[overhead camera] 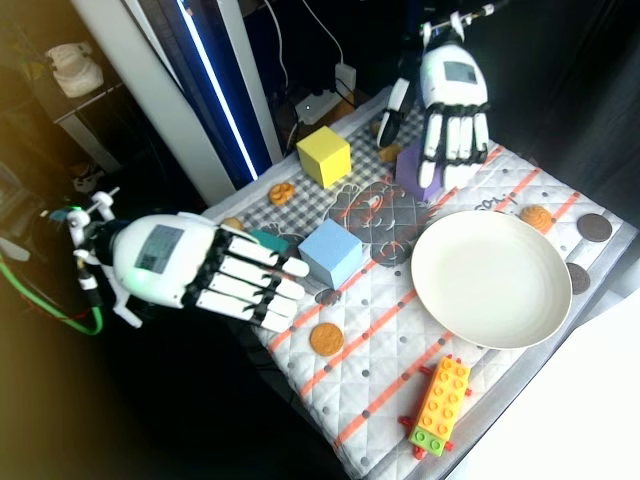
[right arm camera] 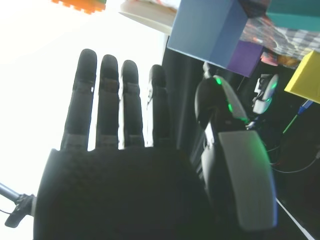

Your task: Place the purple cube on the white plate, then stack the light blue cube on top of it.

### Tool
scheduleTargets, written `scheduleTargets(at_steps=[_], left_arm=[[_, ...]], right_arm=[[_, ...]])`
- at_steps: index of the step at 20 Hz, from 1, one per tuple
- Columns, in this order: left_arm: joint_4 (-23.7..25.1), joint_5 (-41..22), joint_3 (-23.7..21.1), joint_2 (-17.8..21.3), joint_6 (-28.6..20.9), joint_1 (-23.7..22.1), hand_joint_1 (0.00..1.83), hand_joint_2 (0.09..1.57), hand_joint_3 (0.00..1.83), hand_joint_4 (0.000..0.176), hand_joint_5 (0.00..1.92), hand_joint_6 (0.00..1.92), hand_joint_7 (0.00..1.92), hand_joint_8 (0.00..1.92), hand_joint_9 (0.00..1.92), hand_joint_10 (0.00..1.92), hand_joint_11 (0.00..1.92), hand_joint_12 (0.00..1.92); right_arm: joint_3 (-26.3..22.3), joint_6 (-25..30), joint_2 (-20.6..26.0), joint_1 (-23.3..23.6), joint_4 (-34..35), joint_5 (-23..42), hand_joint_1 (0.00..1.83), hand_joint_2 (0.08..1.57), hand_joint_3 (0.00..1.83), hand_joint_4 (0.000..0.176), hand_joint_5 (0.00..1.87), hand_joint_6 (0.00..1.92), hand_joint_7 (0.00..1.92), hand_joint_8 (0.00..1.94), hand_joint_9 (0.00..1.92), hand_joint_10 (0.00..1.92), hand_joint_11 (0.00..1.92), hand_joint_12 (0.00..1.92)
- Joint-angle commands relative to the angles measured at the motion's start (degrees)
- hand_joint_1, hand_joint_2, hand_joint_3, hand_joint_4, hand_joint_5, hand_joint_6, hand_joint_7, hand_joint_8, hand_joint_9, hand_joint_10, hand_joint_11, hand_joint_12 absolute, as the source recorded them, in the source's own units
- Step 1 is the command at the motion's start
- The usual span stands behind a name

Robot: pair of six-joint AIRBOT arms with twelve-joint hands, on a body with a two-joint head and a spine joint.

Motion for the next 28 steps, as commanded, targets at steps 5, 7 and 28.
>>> scheduleTargets(at_steps=[5,7,28], left_arm=[[-2.08,-5.41,1.63,-1.14,-0.01,-0.44,1.19,0.93,0.0,0.107,0.47,0.01,0.63,0.05,0.66,0.16,0.05,1.35],[-3.01,-7.04,1.76,-1.39,-0.03,-0.47,1.24,1.02,0.0,0.042,0.66,0.01,0.67,0.02,0.52,0.59,0.13,1.45],[0.37,10.43,28.82,-20.15,-8.4,-23.19,1.24,1.17,0.0,0.0,0.95,0.79,0.82,1.45,0.55,1.52,0.28,1.84]], right_arm=[[0.41,0.51,0.11,0.12,0.7,6.87,0.51,1.35,0.0,0.033,0.48,0.0,0.39,0.0,0.4,0.01,0.24,0.43],[0.46,0.57,0.04,0.08,0.7,6.86,0.5,1.35,0.0,0.022,0.49,0.01,0.39,0.01,0.4,0.01,0.26,0.44],[2.53,2.18,-2.25,0.04,0.14,6.84,0.54,1.38,0.0,0.056,0.48,0.0,0.4,0.0,0.41,0.0,0.21,0.74]])
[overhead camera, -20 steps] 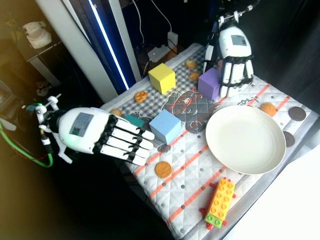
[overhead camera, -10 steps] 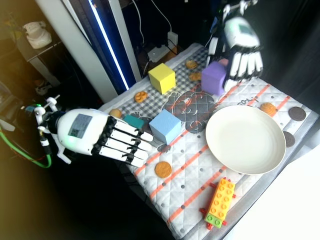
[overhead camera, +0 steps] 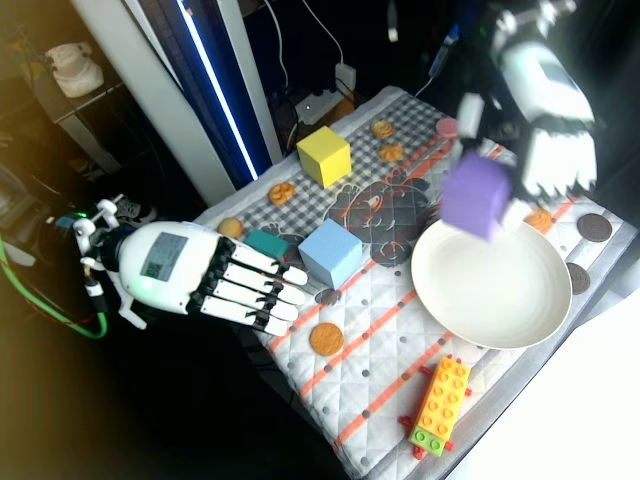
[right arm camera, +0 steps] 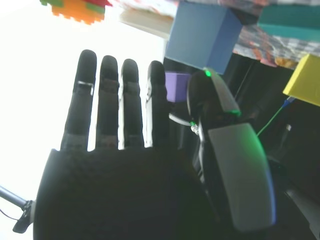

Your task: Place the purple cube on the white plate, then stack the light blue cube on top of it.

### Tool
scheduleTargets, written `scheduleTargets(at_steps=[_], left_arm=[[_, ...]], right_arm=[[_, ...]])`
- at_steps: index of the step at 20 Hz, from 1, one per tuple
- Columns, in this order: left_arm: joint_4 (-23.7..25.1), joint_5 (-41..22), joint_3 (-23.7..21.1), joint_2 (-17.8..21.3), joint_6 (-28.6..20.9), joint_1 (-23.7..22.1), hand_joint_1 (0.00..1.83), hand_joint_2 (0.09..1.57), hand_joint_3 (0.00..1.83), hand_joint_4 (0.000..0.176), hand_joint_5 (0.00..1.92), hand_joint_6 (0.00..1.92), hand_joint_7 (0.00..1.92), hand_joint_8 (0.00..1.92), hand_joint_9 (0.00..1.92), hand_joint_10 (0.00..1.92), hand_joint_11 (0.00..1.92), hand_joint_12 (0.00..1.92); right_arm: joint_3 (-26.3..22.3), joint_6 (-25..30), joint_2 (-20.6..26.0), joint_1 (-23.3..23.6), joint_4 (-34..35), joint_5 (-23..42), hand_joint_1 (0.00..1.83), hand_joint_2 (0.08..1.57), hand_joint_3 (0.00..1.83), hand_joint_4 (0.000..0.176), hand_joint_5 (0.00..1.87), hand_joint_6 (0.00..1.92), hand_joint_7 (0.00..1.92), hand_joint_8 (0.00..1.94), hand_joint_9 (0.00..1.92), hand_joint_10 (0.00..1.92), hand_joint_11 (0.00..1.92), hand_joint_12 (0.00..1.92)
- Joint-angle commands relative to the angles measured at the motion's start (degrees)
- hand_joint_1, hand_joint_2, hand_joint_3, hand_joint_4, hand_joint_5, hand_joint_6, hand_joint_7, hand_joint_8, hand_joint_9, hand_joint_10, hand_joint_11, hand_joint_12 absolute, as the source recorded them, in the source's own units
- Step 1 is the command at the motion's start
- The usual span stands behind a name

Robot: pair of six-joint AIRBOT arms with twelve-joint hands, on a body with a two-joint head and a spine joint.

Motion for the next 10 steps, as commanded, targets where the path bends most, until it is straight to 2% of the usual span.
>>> scheduleTargets(at_steps=[1,3,4,5,7,8,9,10], left_arm=[[-0.37,-3.98,1.34,-0.94,-0.29,-1.17,1.24,1.17,0.0,0.0,0.97,0.72,0.83,1.46,0.55,1.42,0.26,1.75],[-1.95,-2.94,4.36,-3.3,-0.29,-1.27,1.24,1.16,0.0,0.0,0.98,0.69,0.84,1.45,0.55,1.38,0.23,1.75],[-2.97,-2.25,6.04,-4.57,-0.28,-1.25,1.24,1.17,0.0,0.0,0.96,0.73,0.83,1.46,0.55,1.36,0.15,1.8],[-2.96,-1.71,6.66,-5.12,-0.24,-1.25,1.23,1.19,0.0,0.0,0.92,0.8,0.79,1.51,0.52,1.4,0.13,1.82],[-2.96,-0.82,7.41,-5.68,0.76,-0.99,1.22,1.2,0.0,0.0,0.87,0.89,0.79,1.53,0.5,1.45,0.11,1.85],[-3.01,-0.89,7.51,-5.76,0.9,-0.55,1.21,1.22,0.0,0.0,0.85,0.94,0.75,1.57,0.46,1.5,0.08,1.87],[-3.52,-0.75,7.97,-5.97,0.92,-0.28,1.19,1.24,0.0,0.0,0.74,1.26,0.72,1.45,0.41,1.53,0.06,1.85],[-3.76,-0.59,8.26,-6.13,0.92,-0.07,1.19,1.26,0.0,0.0,0.71,1.35,0.7,1.44,0.38,1.57,0.06,1.86]], right_arm=[[0.47,0.41,0.02,0.84,0.53,6.9,0.51,1.38,0.0,0.063,0.48,0.0,0.4,0.0,0.39,0.0,0.17,0.74],[0.93,0.96,-0.37,1.06,0.25,6.9,0.54,1.37,0.0,0.062,0.48,0.0,0.4,0.0,0.39,0.0,0.14,0.76],[1.13,1.27,-0.45,1.09,0.12,6.9,0.57,1.38,0.0,0.055,0.47,0.0,0.38,0.0,0.37,0.0,0.09,0.75],[1.17,1.44,-0.44,1.09,0.08,6.9,0.6,1.38,0.0,0.046,0.47,0.0,0.37,0.0,0.36,0.0,0.08,0.73],[1.24,1.62,-0.44,1.08,0.02,6.91,0.58,1.38,0.0,0.05,0.47,0.0,0.36,0.0,0.35,0.0,0.06,0.73],[1.24,1.62,-0.45,1.08,0.02,6.93,0.58,1.38,0.0,0.041,0.47,0.0,0.35,0.0,0.35,0.0,0.06,0.74],[1.23,1.68,-0.45,1.09,0.02,6.95,0.59,1.38,0.0,0.03,0.48,0.0,0.36,0.0,0.35,0.0,0.07,0.74],[1.24,1.82,-0.45,1.09,-0.03,6.97,0.6,1.38,0.0,0.034,0.46,0.0,0.34,0.0,0.33,0.0,0.06,0.73]])
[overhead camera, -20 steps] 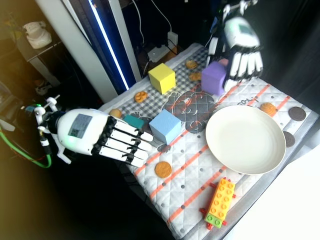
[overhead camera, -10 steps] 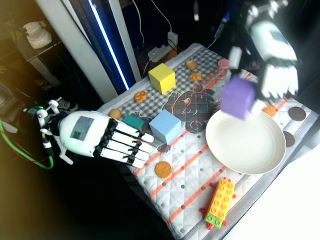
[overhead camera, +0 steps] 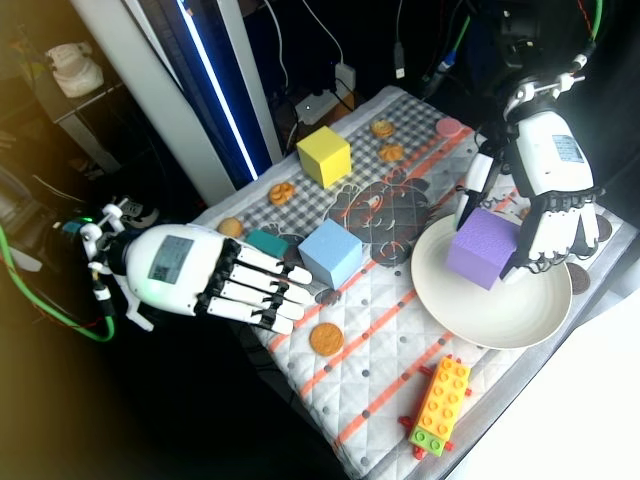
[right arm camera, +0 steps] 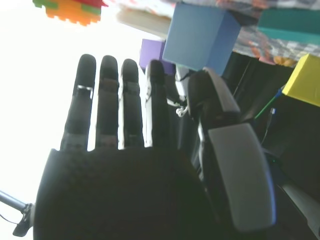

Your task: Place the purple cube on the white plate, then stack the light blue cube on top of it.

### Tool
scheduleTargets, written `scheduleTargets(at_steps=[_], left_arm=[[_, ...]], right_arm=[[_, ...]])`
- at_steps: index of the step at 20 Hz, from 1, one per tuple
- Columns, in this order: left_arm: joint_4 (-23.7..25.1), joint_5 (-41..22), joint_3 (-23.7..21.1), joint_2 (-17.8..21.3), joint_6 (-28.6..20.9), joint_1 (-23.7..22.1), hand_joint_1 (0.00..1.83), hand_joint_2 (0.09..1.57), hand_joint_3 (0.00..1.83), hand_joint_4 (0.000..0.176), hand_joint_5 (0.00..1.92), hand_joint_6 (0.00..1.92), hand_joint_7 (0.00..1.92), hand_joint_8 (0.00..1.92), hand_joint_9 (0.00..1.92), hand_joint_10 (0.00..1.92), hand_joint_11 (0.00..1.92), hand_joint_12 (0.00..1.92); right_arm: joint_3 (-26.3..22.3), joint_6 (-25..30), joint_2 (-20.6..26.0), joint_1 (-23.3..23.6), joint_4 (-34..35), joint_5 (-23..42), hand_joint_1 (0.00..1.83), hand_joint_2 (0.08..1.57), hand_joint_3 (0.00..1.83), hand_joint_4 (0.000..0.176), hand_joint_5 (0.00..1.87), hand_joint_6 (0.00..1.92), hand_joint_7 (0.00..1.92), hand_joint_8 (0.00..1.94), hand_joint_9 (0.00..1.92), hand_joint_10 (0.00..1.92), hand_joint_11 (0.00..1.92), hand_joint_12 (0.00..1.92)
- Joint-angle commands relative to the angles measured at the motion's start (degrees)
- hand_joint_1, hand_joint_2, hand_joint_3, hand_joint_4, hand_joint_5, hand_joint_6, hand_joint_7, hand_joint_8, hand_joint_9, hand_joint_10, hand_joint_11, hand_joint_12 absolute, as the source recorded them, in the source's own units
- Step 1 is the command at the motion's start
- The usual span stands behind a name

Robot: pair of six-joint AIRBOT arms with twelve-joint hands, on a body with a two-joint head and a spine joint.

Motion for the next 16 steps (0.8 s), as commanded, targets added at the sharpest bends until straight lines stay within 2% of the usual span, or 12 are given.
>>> scheduleTargets(at_steps=[1,2,3,4,5,6,7,9,11,12,14,16], left_arm=[[-0.3,-5.45,0.33,0.24,-0.19,-0.13,1.18,1.27,0.0,0.0,0.68,1.39,0.68,1.47,0.36,1.61,0.06,1.89],[-0.48,-5.39,0.45,0.23,-0.19,0.09,1.02,1.23,0.0,0.027,0.77,1.3,0.48,1.34,0.32,1.6,0.05,1.86],[-0.64,-5.39,0.52,0.19,-0.2,0.33,0.99,1.2,0.0,0.1,0.8,1.25,0.47,1.16,0.3,1.45,0.03,1.79],[-0.71,-5.41,0.59,0.11,-0.2,0.54,1.0,1.11,0.0,0.09,0.67,0.49,0.41,1.0,0.25,1.32,0.01,1.76],[-0.73,-5.44,0.72,0.03,-0.2,0.72,1.0,1.11,0.0,0.09,0.67,0.49,0.41,1.0,0.25,1.32,0.01,1.76],[-0.88,-5.52,0.92,-0.07,-0.2,0.86,1.0,1.09,0.0,0.079,0.71,0.17,0.42,0.93,0.26,1.28,0.0,1.79],[-1.11,-5.58,1.16,-0.19,-0.2,1.0,0.99,1.08,0.0,0.074,0.72,0.05,0.43,0.84,0.23,1.24,0.0,1.77],[-1.19,-5.61,1.41,-0.34,-0.2,1.2,1.03,1.05,0.0,0.066,0.73,0.0,0.5,0.66,0.26,1.18,0.0,1.68],[-1.2,-5.79,1.56,-0.42,-0.2,1.48,1.01,1.06,0.0,0.098,0.7,0.0,0.49,0.61,0.24,1.2,0.0,1.58],[-1.2,-5.84,1.77,-0.57,-0.2,1.61,1.02,1.05,0.0,0.091,0.71,0.0,0.51,0.57,0.26,1.2,0.0,1.57],[-1.21,-5.84,1.99,-0.8,-0.18,2.12,0.96,1.08,0.0,0.074,0.7,0.0,0.58,0.43,0.27,1.11,0.0,1.56],[-1.2,-5.89,2.06,-0.86,-0.15,2.59,0.98,1.07,0.0,0.069,0.72,0.0,0.58,0.45,0.26,1.2,0.0,1.61]], right_arm=[[0.3,0.33,0.12,0.48,1.02,6.9,0.62,1.38,0.0,0.037,0.46,0.0,0.34,0.0,0.33,0.0,0.08,0.69],[0.3,0.4,0.13,0.48,0.97,6.9,0.64,1.37,0.0,0.032,0.48,0.0,0.36,0.0,0.34,0.0,0.11,0.64],[0.3,0.54,0.13,0.47,0.96,6.9,0.64,1.38,0.0,0.032,0.47,0.0,0.35,0.0,0.33,0.0,0.11,0.63],[0.3,0.59,0.13,0.46,0.96,6.9,0.64,1.38,0.0,0.048,0.47,0.0,0.35,0.0,0.33,0.0,0.12,0.63],[0.3,0.6,0.13,0.46,0.96,6.9,0.64,1.38,0.0,0.048,0.47,0.0,0.35,0.0,0.33,0.0,0.12,0.63],[0.3,0.6,0.12,0.46,0.96,6.9,0.68,1.37,0.0,0.047,0.48,0.0,0.35,0.0,0.34,0.0,0.13,0.62],[0.3,0.64,0.12,0.46,0.96,6.9,0.66,1.37,0.0,0.045,0.49,0.0,0.37,0.0,0.35,0.0,0.14,0.62],[0.34,0.72,0.12,0.46,0.96,6.92,0.64,1.36,0.0,0.044,0.49,0.0,0.38,0.0,0.35,0.0,0.14,0.6],[0.37,0.93,0.11,0.46,0.97,6.96,0.64,1.36,0.0,0.029,0.5,0.01,0.38,0.0,0.35,0.0,0.14,0.59],[0.39,1.05,0.09,0.46,0.97,6.99,0.64,1.36,0.0,0.024,0.51,0.01,0.38,0.0,0.35,0.0,0.14,0.59],[0.42,1.09,0.01,0.46,0.95,7.01,0.56,1.37,0.0,0.038,0.49,0.0,0.38,0.0,0.35,0.0,0.16,0.52],[0.5,1.11,0.0,0.45,0.89,7.01,0.55,1.37,0.0,0.037,0.49,0.0,0.38,0.0,0.35,0.0,0.16,0.52]])
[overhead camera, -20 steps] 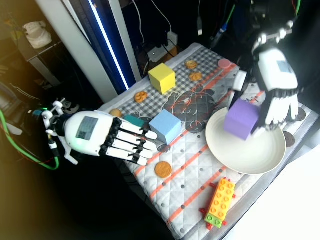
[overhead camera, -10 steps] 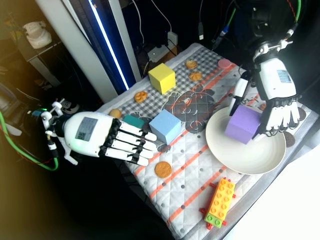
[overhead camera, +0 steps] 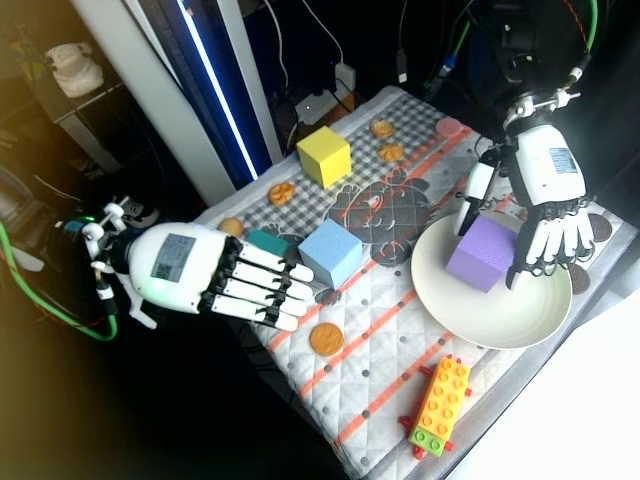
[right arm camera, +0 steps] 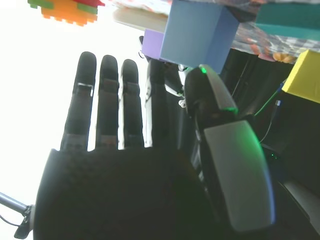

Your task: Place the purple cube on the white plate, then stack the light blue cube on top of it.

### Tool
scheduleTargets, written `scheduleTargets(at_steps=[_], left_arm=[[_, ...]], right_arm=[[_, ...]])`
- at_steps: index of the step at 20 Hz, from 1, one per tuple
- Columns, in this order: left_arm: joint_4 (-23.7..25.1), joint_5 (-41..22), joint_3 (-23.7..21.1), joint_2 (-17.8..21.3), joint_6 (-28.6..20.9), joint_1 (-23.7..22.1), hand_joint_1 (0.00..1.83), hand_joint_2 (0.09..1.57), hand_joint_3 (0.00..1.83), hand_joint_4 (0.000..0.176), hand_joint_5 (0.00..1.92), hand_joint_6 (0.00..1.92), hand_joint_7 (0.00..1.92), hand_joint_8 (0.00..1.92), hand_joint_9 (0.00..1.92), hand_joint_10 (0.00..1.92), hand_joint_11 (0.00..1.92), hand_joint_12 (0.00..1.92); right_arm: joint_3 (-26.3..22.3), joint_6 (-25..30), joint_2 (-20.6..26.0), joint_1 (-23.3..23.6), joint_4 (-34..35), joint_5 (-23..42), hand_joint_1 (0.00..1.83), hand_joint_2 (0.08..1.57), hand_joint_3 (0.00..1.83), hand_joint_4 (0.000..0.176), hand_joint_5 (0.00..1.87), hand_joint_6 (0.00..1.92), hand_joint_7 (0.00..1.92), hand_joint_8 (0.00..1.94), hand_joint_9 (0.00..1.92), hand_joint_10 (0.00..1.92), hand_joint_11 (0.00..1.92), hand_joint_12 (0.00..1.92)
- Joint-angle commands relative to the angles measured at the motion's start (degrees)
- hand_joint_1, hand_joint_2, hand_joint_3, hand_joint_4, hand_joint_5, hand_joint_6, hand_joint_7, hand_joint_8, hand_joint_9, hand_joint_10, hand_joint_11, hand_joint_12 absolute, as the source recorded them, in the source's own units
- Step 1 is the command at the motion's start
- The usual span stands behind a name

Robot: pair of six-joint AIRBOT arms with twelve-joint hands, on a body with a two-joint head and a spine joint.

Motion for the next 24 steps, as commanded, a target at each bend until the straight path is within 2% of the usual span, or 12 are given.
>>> scheduleTargets(at_steps=[1,6,7,8,9,14,19,20,21,22,23,24], left_arm=[[-0.12,-5.9,0.29,0.07,-0.26,-0.05,1.0,1.06,0.0,0.064,0.74,0.01,0.59,0.46,0.27,1.22,0.0,1.67],[-0.44,-6.35,0.31,-0.28,-0.26,0.77,0.91,1.11,0.0,0.085,0.67,0.0,0.59,0.32,0.27,1.03,0.0,1.62],[-0.44,-6.56,0.17,-0.25,-0.26,0.78,0.88,1.09,0.0,0.108,0.52,0.0,0.48,0.12,0.24,0.69,0.0,1.38],[-0.43,-7.0,-0.09,-0.16,-0.23,0.8,0.85,1.04,0.0,0.144,0.39,0.0,0.34,0.02,0.2,0.28,0.0,0.88],[-0.43,-7.39,-0.35,-0.03,-0.23,0.8,0.79,0.93,0.0,0.175,0.04,0.0,0.02,0.0,0.01,0.01,0.0,0.05],[0.21,-9.32,-3.62,2.01,-0.09,0.81,0.67,0.92,0.0,0.176,0.0,0.0,0.0,0.0,0.0,0.0,0.0,0.0],[3.58,-19.43,-17.65,12.42,-1.75,4.28,0.66,0.87,0.0,0.176,0.0,0.0,0.0,0.0,0.0,0.0,0.0,0.0],[5.17,-22.88,-21.48,15.24,-2.92,5.92,0.59,0.84,0.0,0.176,0.0,0.0,0.0,0.0,0.0,0.0,0.0,0.0],[6.34,-26.26,-24.31,17.32,-4.27,7.38,0.63,0.82,0.0,0.176,0.0,0.0,0.0,0.0,0.0,0.0,0.0,0.0],[7.64,-29.67,-27.23,19.6,-6.46,9.13,0.63,0.82,0.0,0.176,0.0,0.0,0.0,0.0,0.0,0.0,0.0,0.0],[9.43,-33.66,-29.99,22.18,-11.03,11.54,0.66,0.79,0.0,0.176,0.0,0.0,0.0,0.0,0.0,0.0,0.0,0.0],[10.06,-35.82,-31.43,23.71,-13.53,13.18,0.66,0.79,0.0,0.176,0.0,0.0,0.0,0.0,0.0,0.0,0.0,0.0]], right_arm=[[0.24,0.16,0.09,0.45,1.09,7.03,0.54,1.37,0.0,0.043,0.49,0.0,0.39,0.0,0.36,0.0,0.17,0.52],[0.55,0.3,-0.22,0.45,1.02,7.02,0.51,1.36,0.0,0.068,0.48,0.0,0.4,0.0,0.37,0.01,0.19,0.51],[0.59,0.33,-0.28,0.45,1.02,7.02,0.55,1.36,0.0,0.059,0.49,0.0,0.4,0.0,0.38,0.01,0.21,0.52],[0.64,0.37,-0.34,0.45,1.02,7.02,0.56,1.35,0.0,0.054,0.5,0.0,0.41,0.0,0.39,0.01,0.22,0.52],[0.68,0.38,-0.41,0.45,1.02,7.02,0.56,1.36,0.0,0.056,0.49,0.0,0.41,0.0,0.39,0.01,0.2,0.51],[0.78,0.58,-0.53,0.47,1.06,7.03,0.61,1.35,0.0,0.057,0.49,0.0,0.4,0.0,0.38,0.0,0.18,0.51],[0.97,0.92,-0.22,1.56,1.63,8.72,0.66,1.36,0.0,0.057,0.48,0.0,0.38,0.0,0.37,0.0,0.2,0.52],[0.96,1.51,0.14,1.72,1.77,9.76,0.67,1.36,0.0,0.085,0.45,0.0,0.38,0.0,0.35,0.0,0.25,0.36],[0.97,2.65,0.42,1.72,1.78,11.0,0.64,1.35,0.0,0.096,0.43,0.0,0.36,0.0,0.35,0.0,0.27,0.3],[0.95,3.77,0.62,1.72,1.72,11.92,0.64,1.35,0.0,0.096,0.43,0.0,0.36,0.0,0.35,0.0,0.27,0.3],[0.83,4.0,0.68,1.76,1.52,12.51,0.54,1.35,0.0,0.07,0.38,0.0,0.35,0.0,0.32,0.0,0.23,0.25],[0.71,4.0,0.69,2.06,1.33,12.6,0.54,1.35,0.0,0.07,0.38,0.0,0.35,0.0,0.32,0.0,0.23,0.25]])
